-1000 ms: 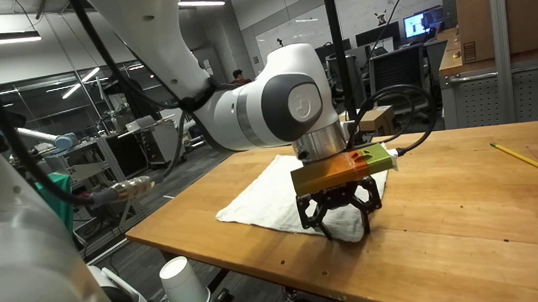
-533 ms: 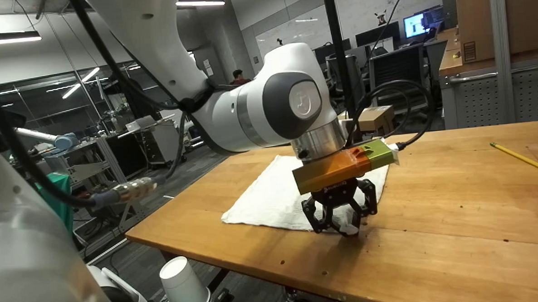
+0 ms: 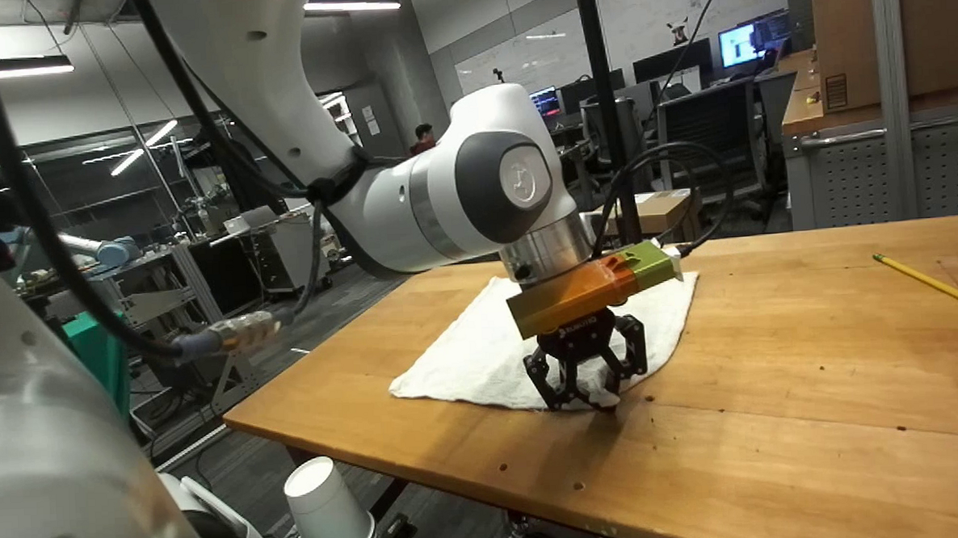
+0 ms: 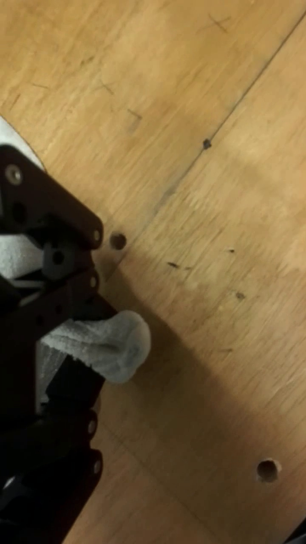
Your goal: Fold the cloth
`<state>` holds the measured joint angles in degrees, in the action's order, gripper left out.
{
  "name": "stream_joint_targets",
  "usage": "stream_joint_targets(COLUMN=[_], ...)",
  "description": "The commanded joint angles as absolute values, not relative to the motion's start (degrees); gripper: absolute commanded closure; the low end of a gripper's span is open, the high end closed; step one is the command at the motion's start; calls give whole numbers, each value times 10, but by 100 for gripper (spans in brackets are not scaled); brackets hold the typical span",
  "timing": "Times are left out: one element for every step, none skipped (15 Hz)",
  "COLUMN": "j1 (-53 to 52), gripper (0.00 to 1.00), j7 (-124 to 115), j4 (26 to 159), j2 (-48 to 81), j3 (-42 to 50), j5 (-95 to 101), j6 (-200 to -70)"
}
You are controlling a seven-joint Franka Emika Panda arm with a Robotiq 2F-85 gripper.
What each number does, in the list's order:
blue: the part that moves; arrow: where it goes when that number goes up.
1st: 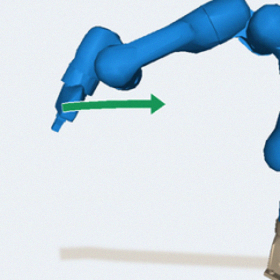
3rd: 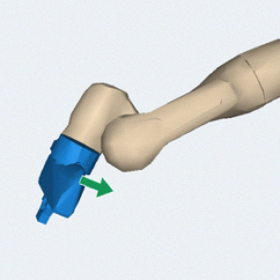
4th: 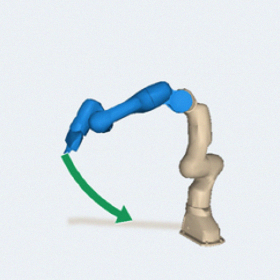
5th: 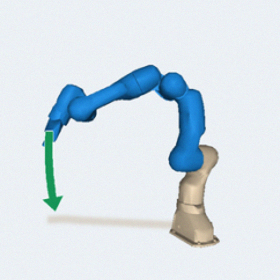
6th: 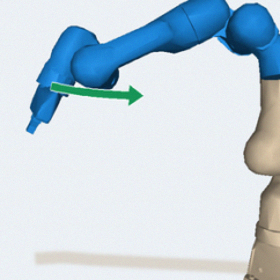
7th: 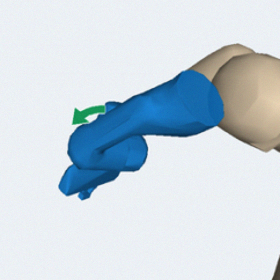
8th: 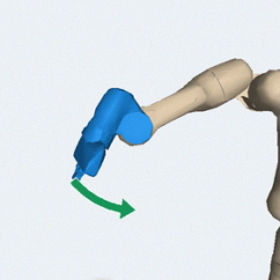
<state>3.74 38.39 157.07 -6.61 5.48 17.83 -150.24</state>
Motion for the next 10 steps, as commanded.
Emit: stream_joint_targets(j1=[25, 22, 18, 15, 11, 7, 3, -1, -4, -8], gripper=[91, 91, 91, 91, 91, 91, 91, 91, 91, 91], j7=[381, 380, 379, 378, 378, 379, 379, 381, 381, 380], j4=[1571, 1569, 1565, 1563, 1560, 1558, 1556, 1554, 1552, 1549], j2=[-93, -95, -98, -101, -104, -107, -111, -114, -116, -117], j3=[39, 35, 30, 25, 22, 18, 14, 11, 7, 5], j5=[194, 194, 194, 194, 194, 194, 194, 194, 195, 194], j6=[-1495, -1496, -1497, -1497, -1497, -1498, -1498, -1498, -1498, -1498])
